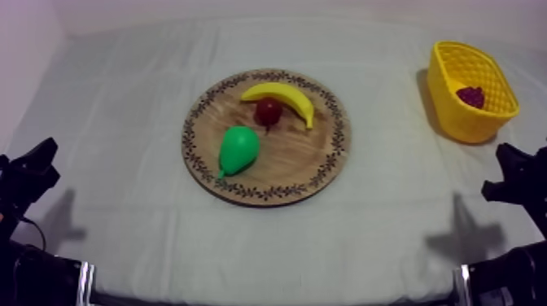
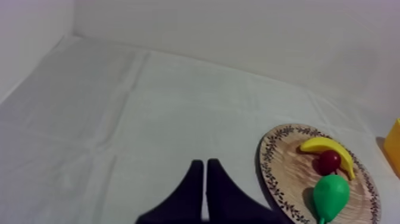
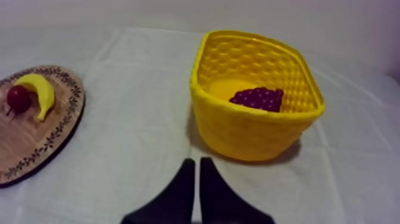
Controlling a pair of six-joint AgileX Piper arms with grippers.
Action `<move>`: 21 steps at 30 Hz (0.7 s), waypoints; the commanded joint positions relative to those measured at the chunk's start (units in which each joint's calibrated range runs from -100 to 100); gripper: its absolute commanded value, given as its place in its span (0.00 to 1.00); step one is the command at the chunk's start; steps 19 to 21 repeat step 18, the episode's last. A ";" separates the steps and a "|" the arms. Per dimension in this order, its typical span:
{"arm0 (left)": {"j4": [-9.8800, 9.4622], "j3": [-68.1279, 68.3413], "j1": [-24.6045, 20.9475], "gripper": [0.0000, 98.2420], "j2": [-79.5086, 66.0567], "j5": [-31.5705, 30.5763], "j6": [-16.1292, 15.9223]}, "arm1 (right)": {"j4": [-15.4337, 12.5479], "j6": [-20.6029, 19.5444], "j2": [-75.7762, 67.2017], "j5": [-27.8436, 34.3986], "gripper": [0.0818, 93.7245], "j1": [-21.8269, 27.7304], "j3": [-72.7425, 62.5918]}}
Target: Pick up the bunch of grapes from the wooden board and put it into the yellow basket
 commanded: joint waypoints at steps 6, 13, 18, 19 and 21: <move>0.00 -0.01 -0.01 0.00 0.00 0.00 0.01 | -0.10 2.11 -0.04 1.30 0.00 -0.05 0.08; 0.00 -0.01 -0.01 0.00 0.00 0.00 0.01 | -0.11 6.79 -0.04 1.41 0.00 -0.05 0.08; 0.00 -0.01 -0.01 0.00 0.00 0.00 0.01 | -0.11 7.35 -0.04 1.42 0.00 -0.05 0.08; 0.00 -0.01 -0.01 0.00 0.00 0.00 0.01 | -0.11 7.35 -0.04 1.42 0.00 -0.05 0.08; 0.00 -0.01 -0.01 0.00 0.00 0.00 0.01 | -0.11 7.35 -0.04 1.42 0.00 -0.05 0.08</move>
